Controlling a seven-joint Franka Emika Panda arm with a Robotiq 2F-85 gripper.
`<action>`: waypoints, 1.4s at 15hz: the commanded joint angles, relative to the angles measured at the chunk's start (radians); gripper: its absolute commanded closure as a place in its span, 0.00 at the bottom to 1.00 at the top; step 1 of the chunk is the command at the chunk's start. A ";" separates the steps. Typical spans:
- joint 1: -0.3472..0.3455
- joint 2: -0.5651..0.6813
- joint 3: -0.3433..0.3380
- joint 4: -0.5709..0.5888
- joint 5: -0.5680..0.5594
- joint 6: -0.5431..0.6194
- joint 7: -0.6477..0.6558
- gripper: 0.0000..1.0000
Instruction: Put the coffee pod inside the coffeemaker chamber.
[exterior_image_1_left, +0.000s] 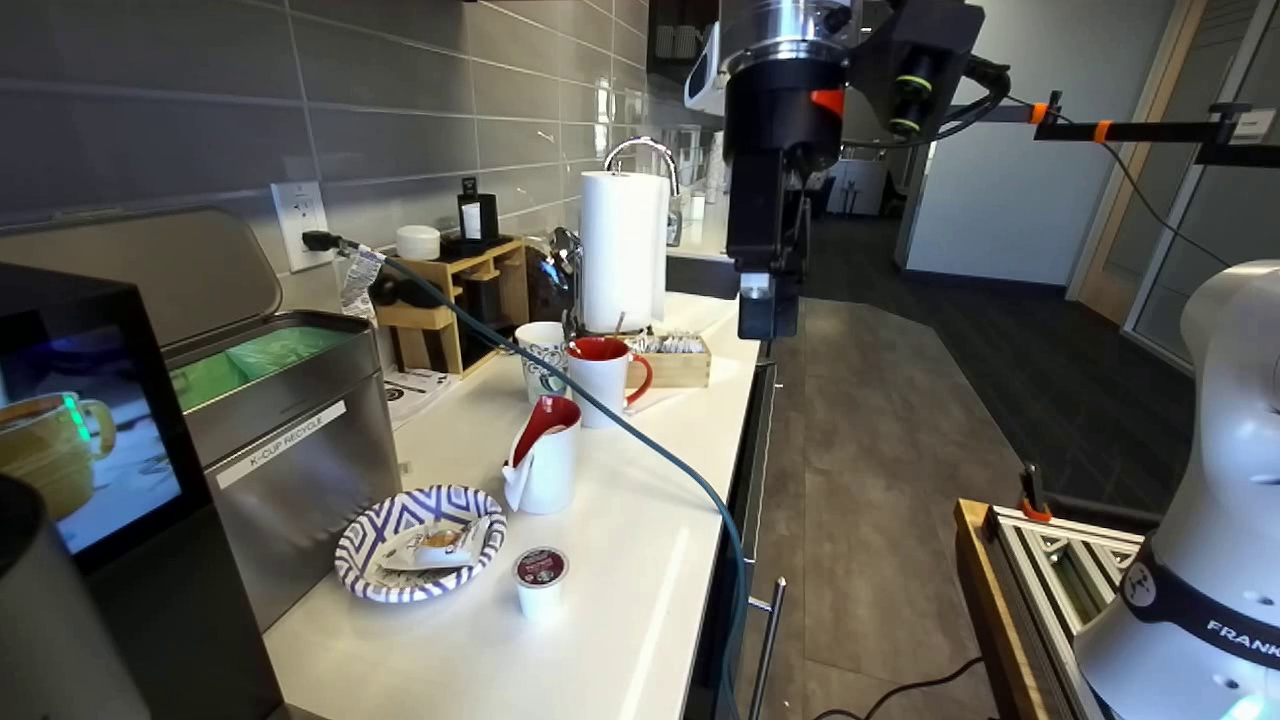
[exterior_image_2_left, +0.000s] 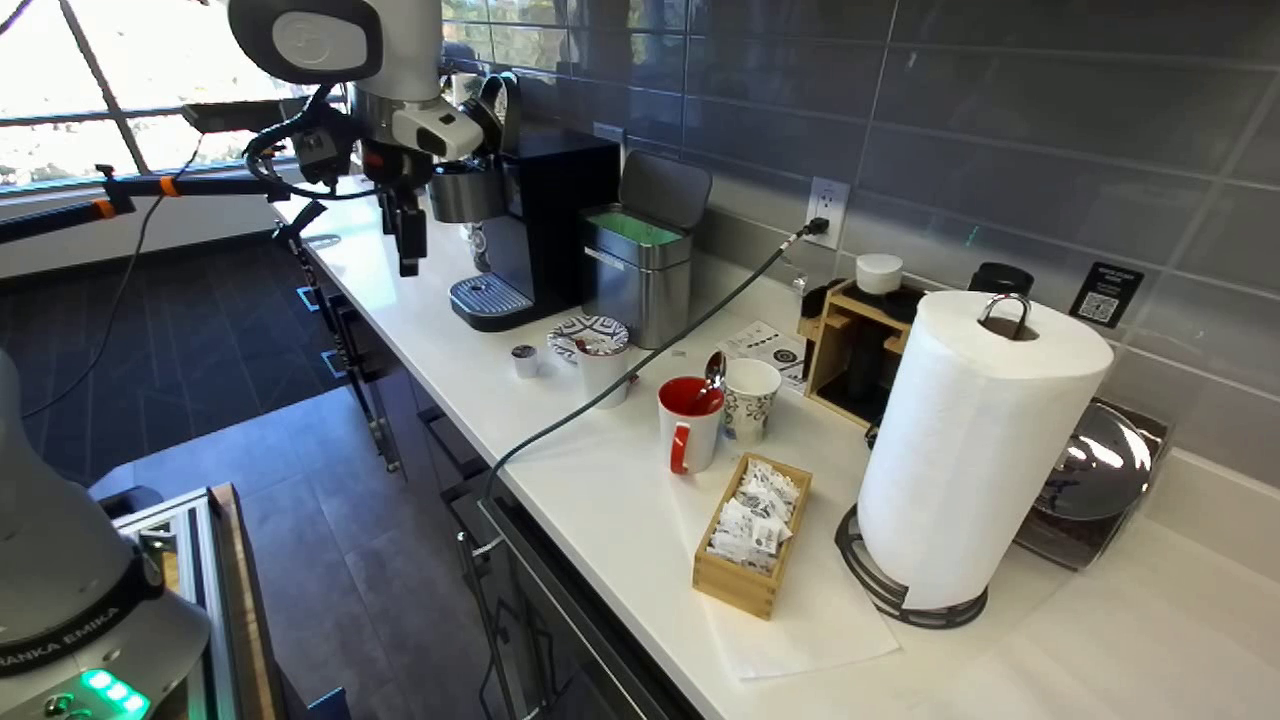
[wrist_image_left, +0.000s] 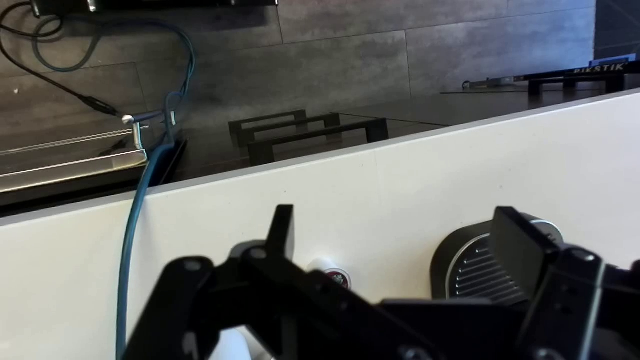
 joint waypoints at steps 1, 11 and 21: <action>-0.025 0.029 0.044 0.016 0.000 0.016 0.080 0.00; 0.002 0.157 0.188 0.019 0.031 0.333 0.354 0.00; -0.018 0.170 0.219 -0.003 -0.177 0.427 0.410 0.00</action>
